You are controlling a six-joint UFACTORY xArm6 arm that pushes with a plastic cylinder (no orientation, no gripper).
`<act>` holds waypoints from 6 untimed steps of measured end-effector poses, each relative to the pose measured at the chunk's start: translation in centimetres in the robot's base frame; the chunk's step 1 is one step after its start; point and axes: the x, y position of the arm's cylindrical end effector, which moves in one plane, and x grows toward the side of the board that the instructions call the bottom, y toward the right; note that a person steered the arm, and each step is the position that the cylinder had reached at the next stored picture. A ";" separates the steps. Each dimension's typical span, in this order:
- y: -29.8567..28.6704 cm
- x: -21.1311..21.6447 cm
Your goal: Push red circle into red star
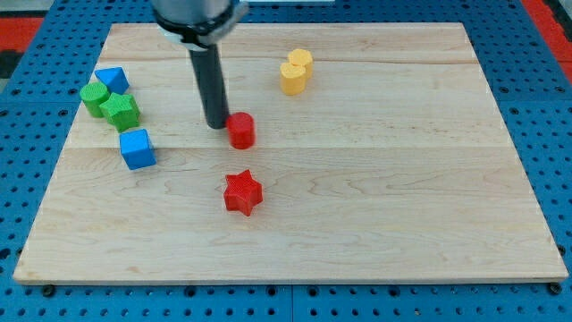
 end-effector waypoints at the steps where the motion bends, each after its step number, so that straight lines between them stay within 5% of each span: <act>1: 1.3 -0.3; 3: 2.8 -1.0; 5: 2.8 7.3; 6: 2.8 7.3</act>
